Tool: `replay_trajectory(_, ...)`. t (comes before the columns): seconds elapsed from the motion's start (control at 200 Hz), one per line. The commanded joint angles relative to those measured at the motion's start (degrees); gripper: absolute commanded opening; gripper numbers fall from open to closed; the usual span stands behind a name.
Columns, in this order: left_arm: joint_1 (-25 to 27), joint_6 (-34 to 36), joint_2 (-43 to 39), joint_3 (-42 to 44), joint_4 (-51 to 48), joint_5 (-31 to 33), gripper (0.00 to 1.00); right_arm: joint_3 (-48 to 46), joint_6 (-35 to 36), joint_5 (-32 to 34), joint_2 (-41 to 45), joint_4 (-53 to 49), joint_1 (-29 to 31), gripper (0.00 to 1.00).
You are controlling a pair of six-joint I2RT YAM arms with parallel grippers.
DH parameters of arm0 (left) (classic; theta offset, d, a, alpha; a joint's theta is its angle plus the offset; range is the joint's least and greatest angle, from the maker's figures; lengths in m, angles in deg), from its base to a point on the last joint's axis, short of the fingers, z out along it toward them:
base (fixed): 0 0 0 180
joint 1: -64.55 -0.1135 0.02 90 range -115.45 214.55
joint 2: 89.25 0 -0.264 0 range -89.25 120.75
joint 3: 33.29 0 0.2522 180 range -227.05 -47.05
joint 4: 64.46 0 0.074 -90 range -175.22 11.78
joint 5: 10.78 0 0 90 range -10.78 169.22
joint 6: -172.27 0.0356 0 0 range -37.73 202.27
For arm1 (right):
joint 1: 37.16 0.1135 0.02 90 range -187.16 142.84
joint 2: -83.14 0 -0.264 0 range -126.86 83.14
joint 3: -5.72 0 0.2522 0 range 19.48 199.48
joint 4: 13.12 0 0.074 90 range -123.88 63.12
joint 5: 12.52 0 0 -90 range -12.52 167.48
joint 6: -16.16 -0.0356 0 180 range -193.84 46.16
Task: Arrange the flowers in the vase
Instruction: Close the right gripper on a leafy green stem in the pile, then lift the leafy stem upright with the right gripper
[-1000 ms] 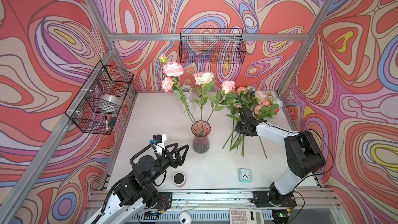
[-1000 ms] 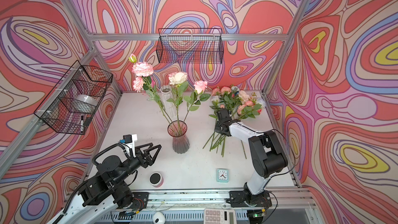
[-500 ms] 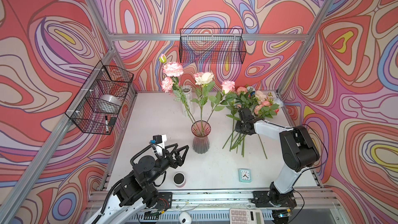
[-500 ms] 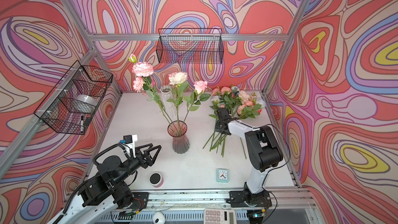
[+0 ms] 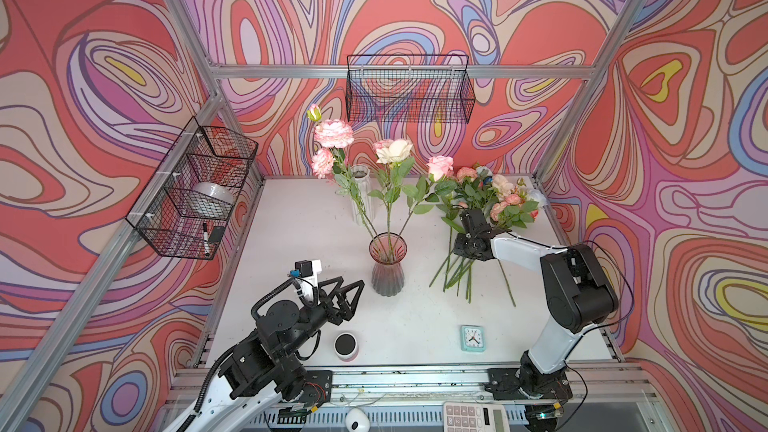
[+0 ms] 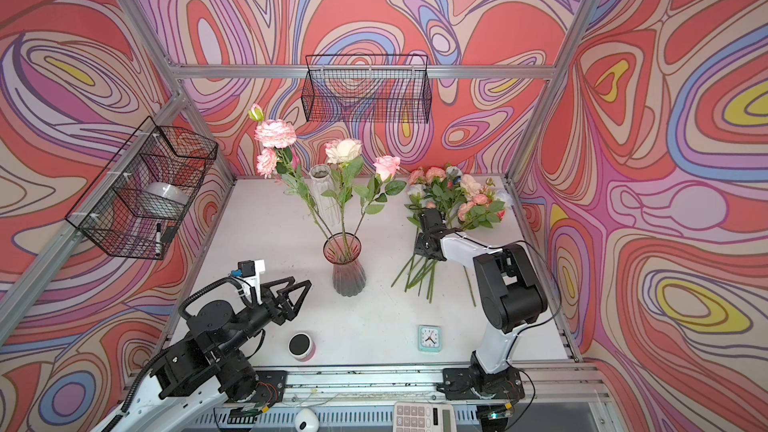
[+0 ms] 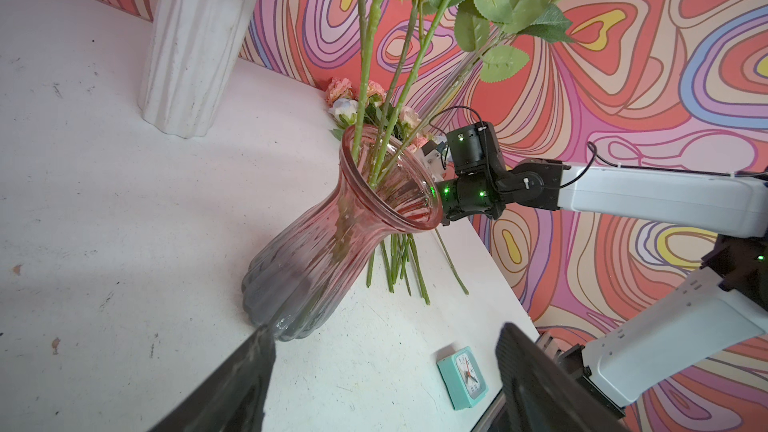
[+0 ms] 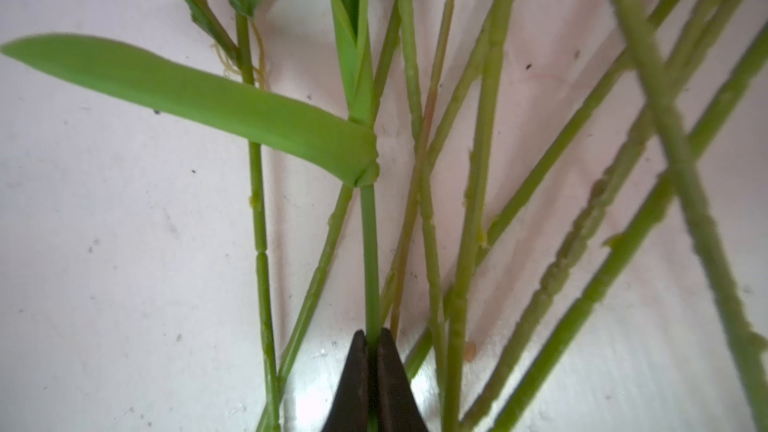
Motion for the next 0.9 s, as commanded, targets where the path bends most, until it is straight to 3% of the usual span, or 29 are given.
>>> replay_trajectory(0.0,0.4,-0.8,0.4,0.1,0.9,-0.4,0.86,-2.0,1.1,1.3,6.0,1.4,-0.3,0.0)
replay_trajectory(0.31,0.4,-0.8,1.7,-0.9,2.2,-2.2,0.86,-7.7,0.4,-1.4,21.8,1.9,-0.3,0.0)
replay_trajectory(0.701,0.4,0.1,3.8,-3.0,3.8,-4.4,0.85,-12.3,2.9,-9.6,53.0,8.3,-0.2,0.0)
replay_trajectory(0.891,0.4,0.7,3.4,-3.5,2.9,-3.5,0.86,-8.0,3.6,-18.1,56.6,12.9,1.1,0.0)
